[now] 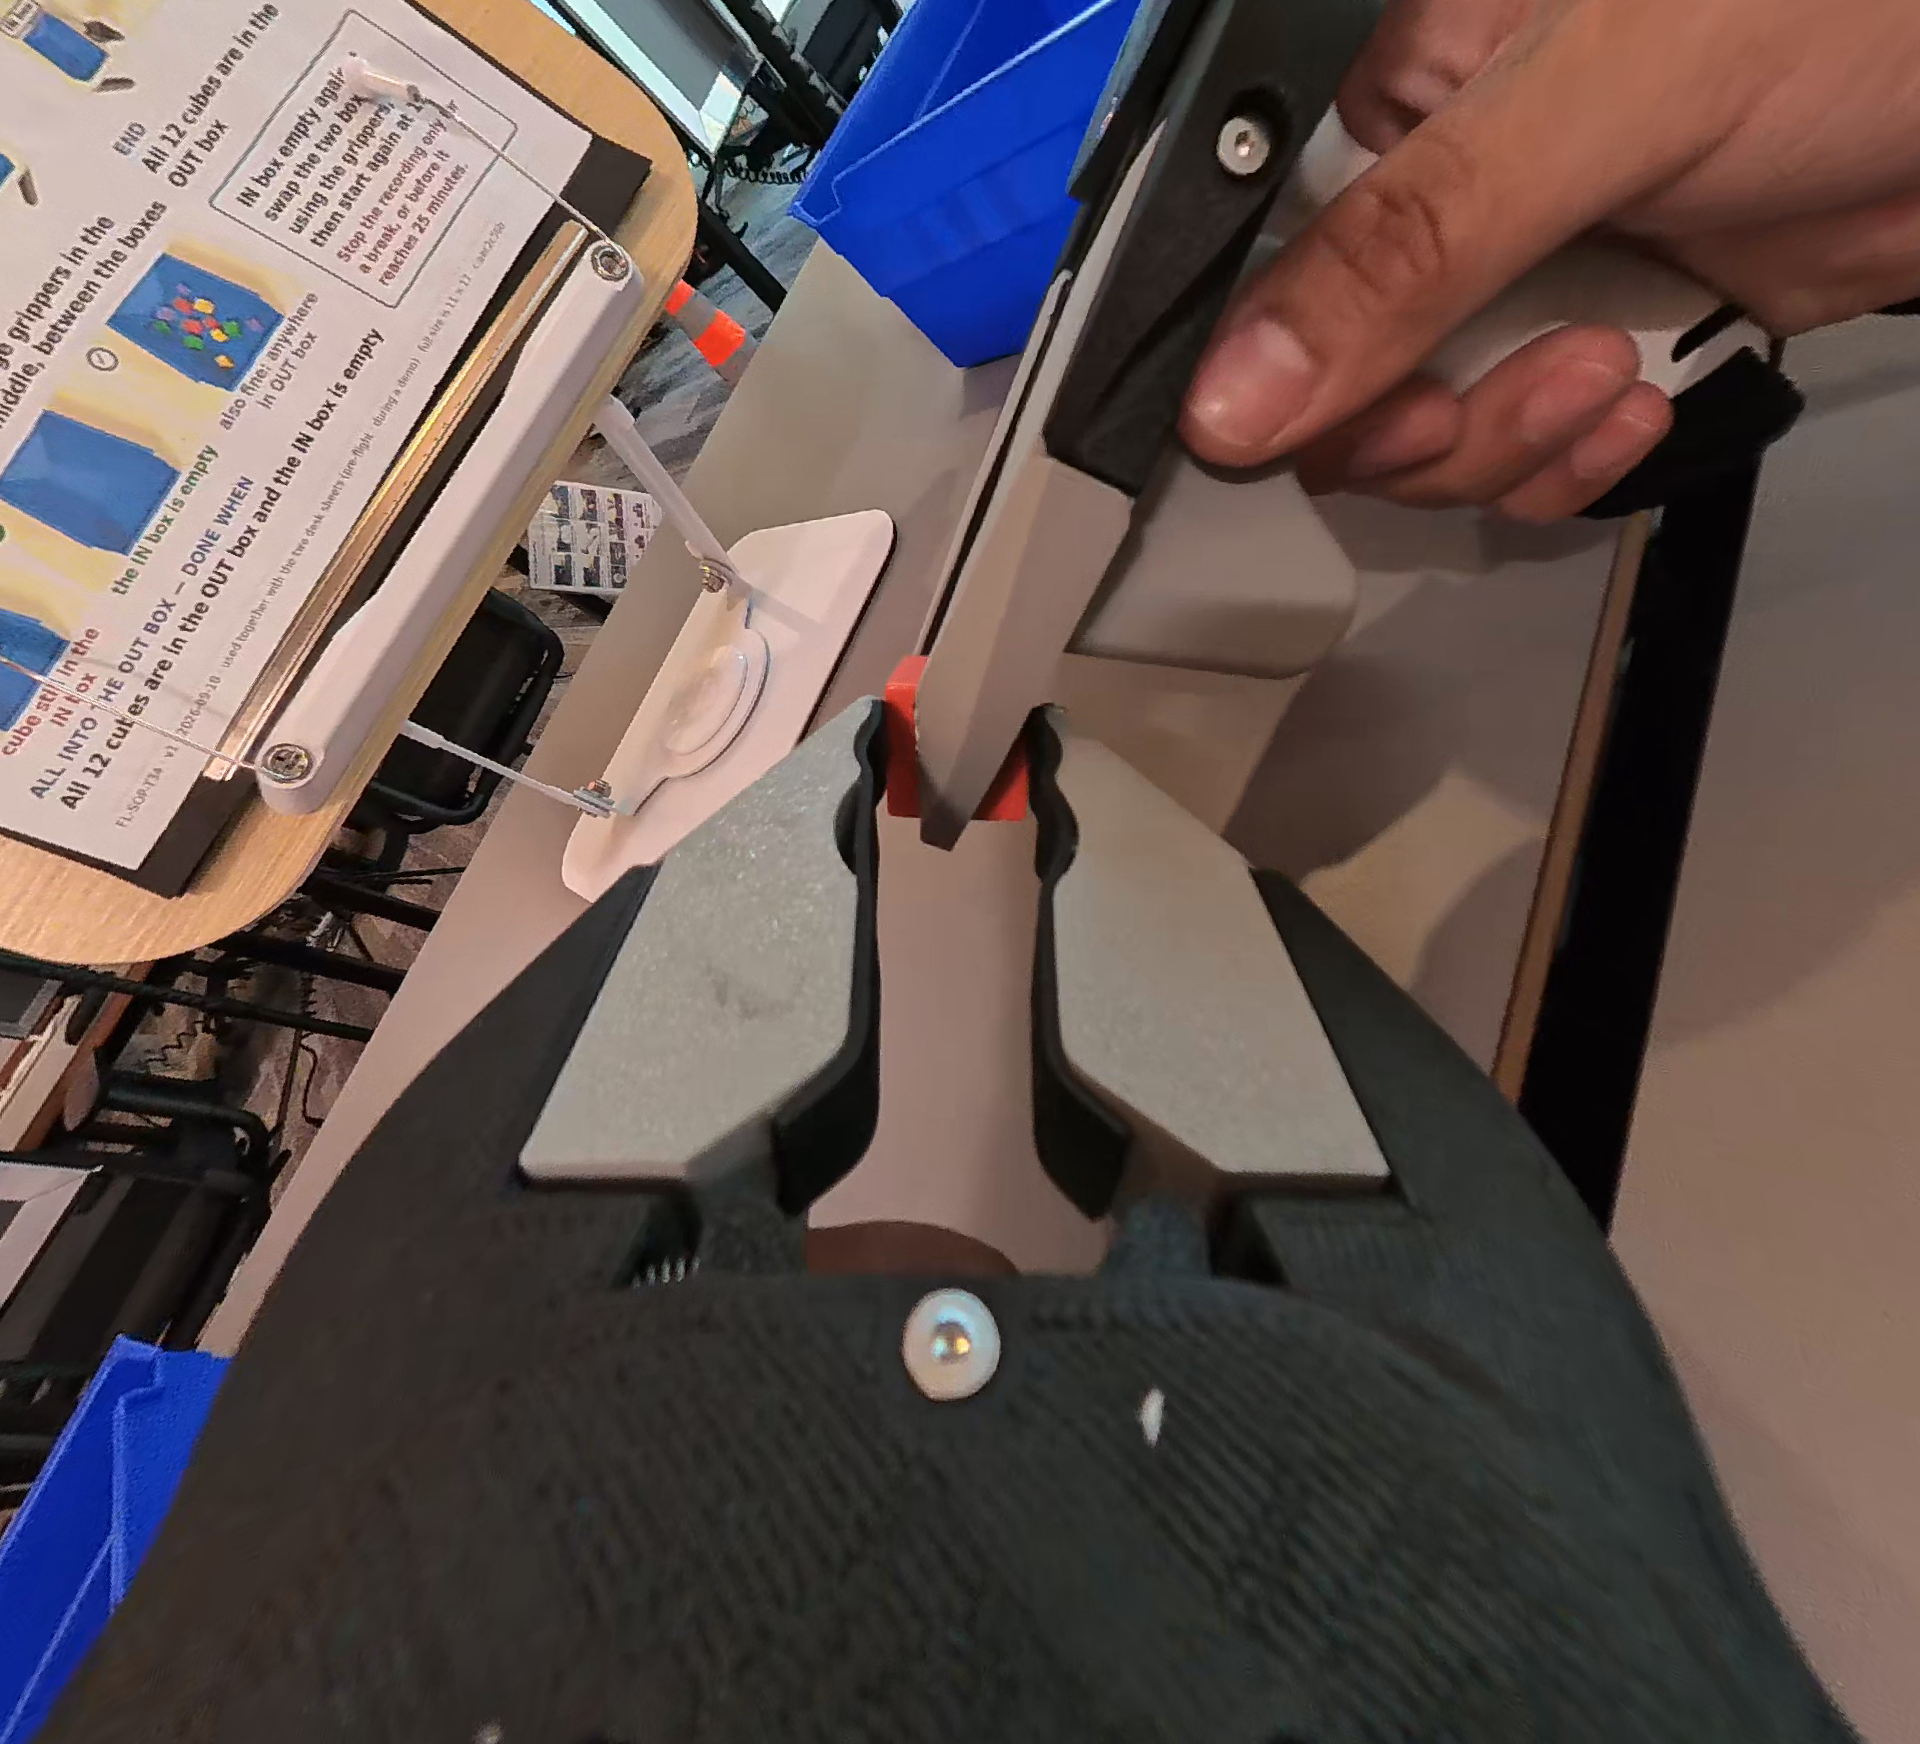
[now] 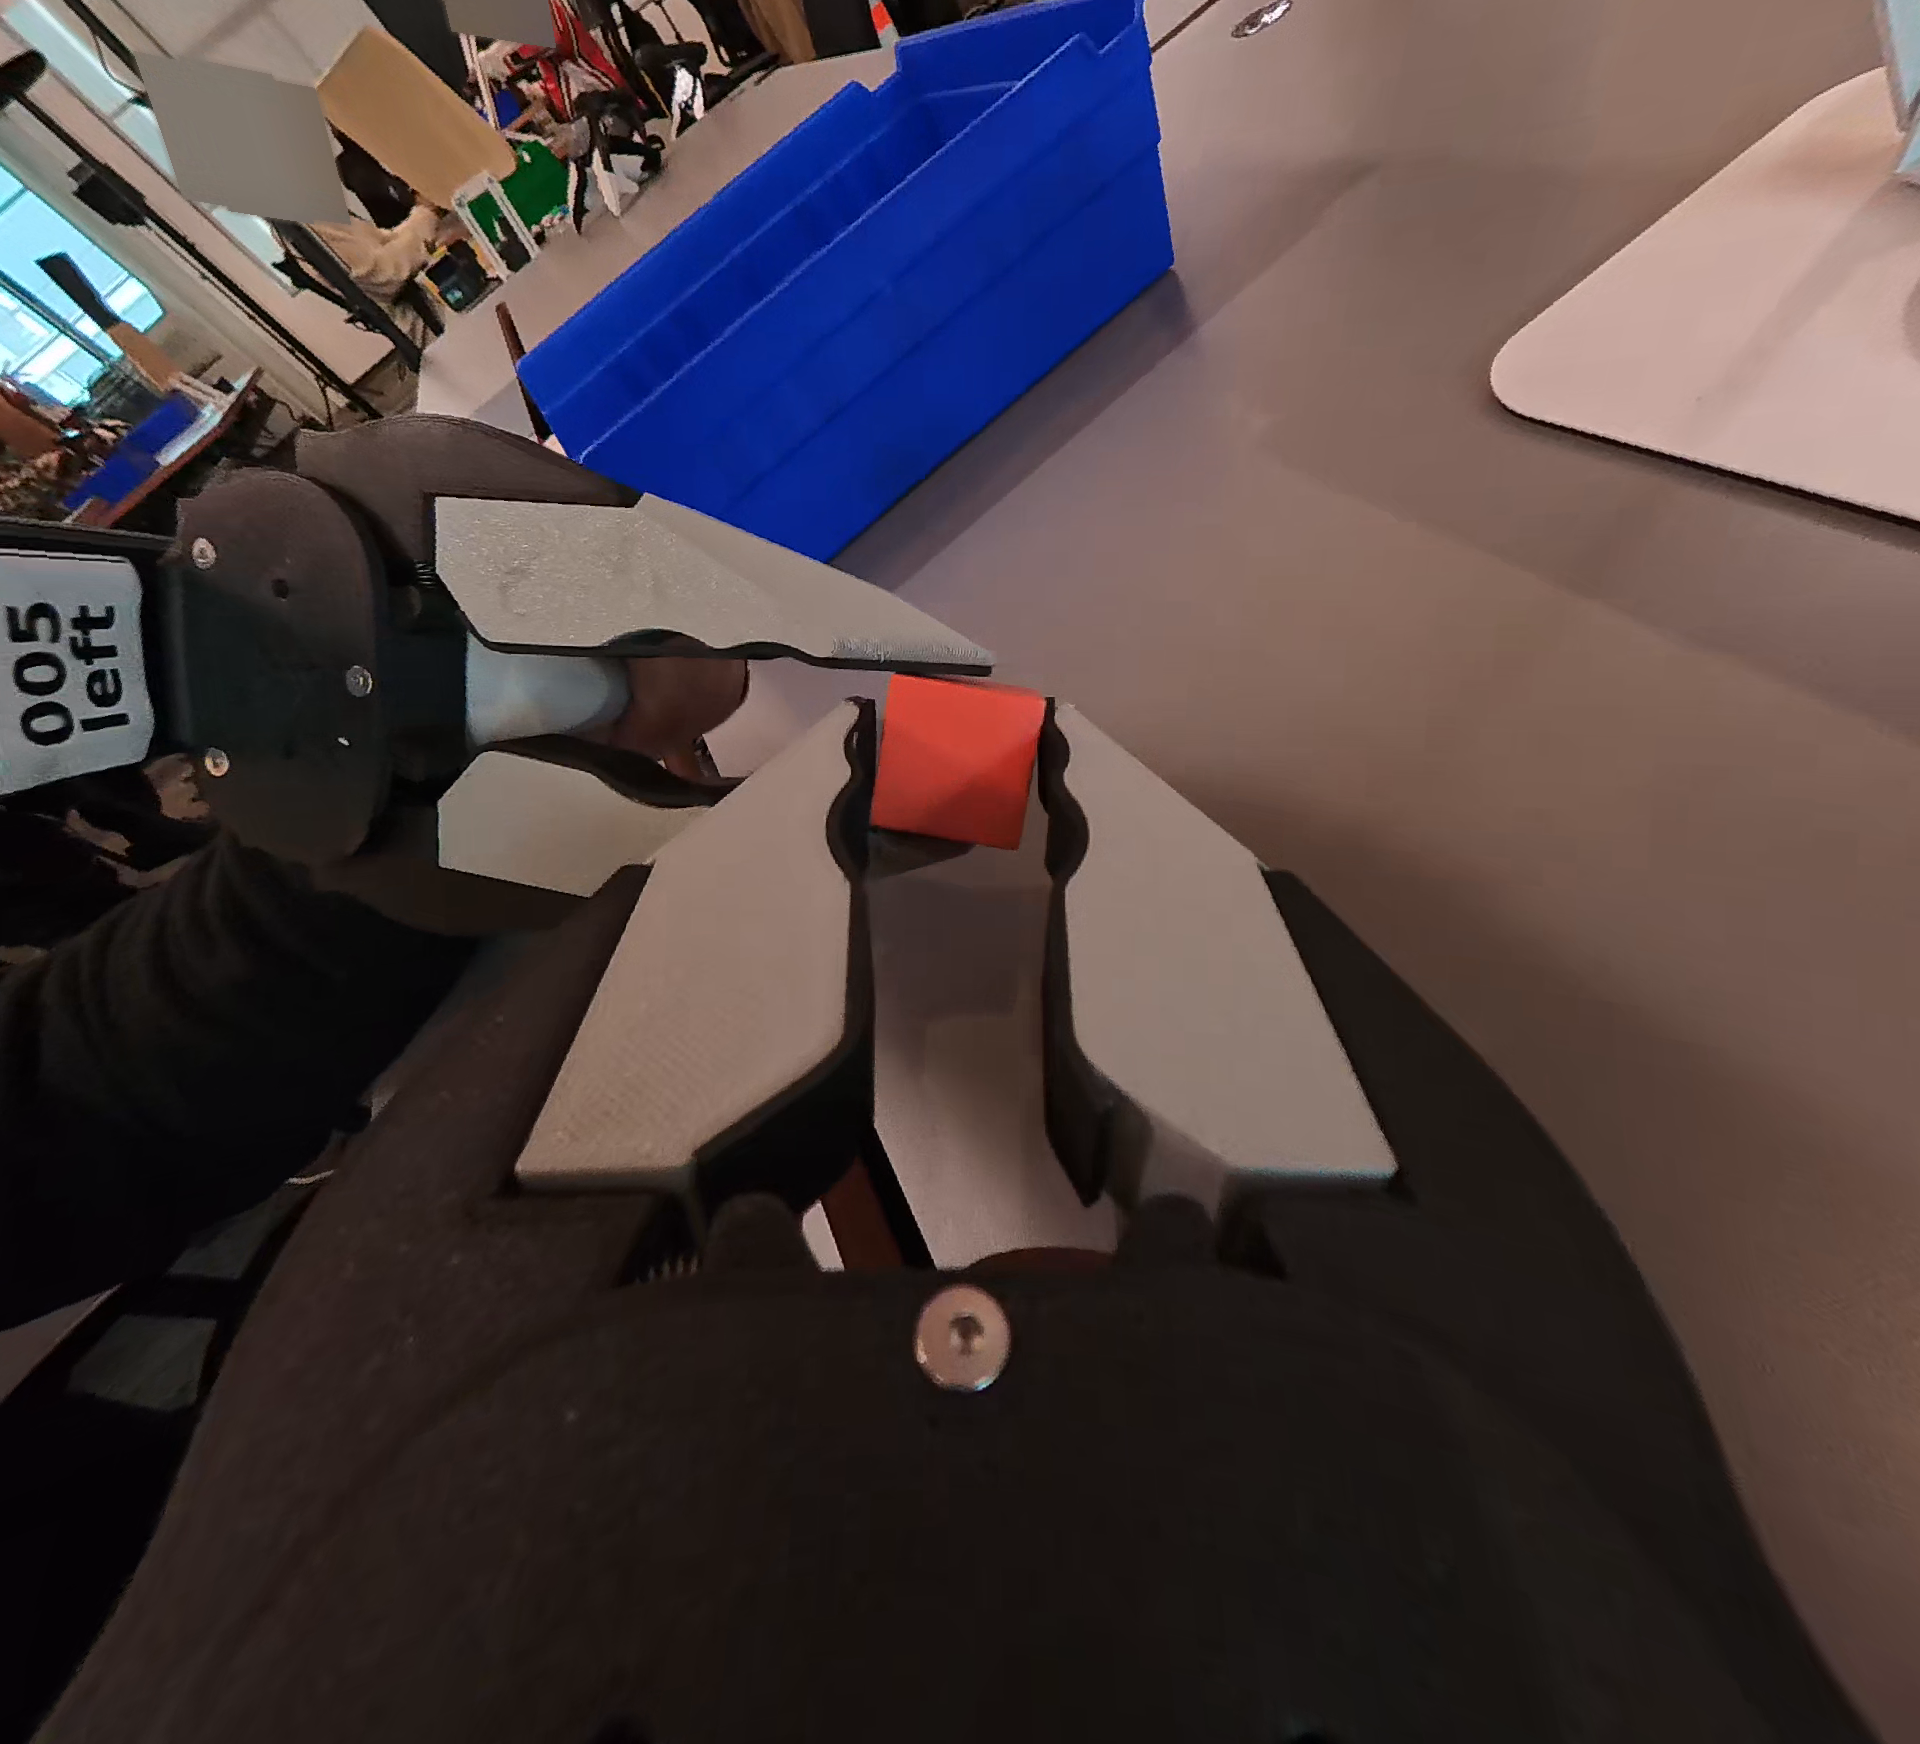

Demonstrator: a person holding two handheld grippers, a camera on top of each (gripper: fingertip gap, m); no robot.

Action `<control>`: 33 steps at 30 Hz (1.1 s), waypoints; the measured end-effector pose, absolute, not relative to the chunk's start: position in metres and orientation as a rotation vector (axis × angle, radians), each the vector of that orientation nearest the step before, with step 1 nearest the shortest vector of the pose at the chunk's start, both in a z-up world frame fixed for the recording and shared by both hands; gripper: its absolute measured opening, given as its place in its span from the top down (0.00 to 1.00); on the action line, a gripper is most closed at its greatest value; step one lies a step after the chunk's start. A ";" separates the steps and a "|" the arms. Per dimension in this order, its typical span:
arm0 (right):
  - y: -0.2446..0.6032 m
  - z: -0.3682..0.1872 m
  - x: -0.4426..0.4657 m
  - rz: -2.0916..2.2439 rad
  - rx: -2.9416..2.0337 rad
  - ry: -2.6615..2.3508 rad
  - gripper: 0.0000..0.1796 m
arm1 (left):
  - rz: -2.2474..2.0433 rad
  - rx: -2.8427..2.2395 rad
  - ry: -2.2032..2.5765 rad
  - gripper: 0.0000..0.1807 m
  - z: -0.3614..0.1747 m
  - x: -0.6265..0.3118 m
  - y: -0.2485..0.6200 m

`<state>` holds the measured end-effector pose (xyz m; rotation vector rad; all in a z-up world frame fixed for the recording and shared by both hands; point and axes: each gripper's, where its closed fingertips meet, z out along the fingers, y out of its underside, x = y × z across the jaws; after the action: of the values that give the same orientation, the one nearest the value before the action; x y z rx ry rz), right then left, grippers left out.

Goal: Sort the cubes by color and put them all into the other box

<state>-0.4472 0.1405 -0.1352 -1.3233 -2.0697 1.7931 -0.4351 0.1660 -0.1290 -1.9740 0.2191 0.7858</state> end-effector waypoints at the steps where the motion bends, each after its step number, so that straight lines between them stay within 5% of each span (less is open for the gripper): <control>1: 0.141 -0.135 -0.447 1.789 -1.323 -2.070 0.85 | 0.781 -1.973 0.217 0.87 -0.129 -0.435 0.166; 24: 0.180 -0.114 -0.460 1.325 -1.144 -1.846 0.86 | 0.717 -2.145 -0.219 0.80 -0.167 -0.482 0.144; 33: 0.188 -0.051 -0.393 1.384 -1.023 -1.745 0.86 | 0.671 -2.165 -0.300 0.80 -0.175 -0.491 0.136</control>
<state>-0.3928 0.1884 -0.0509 -1.0230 -1.7448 1.3835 -0.4914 0.1357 -0.1754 -2.1645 -0.3001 0.6715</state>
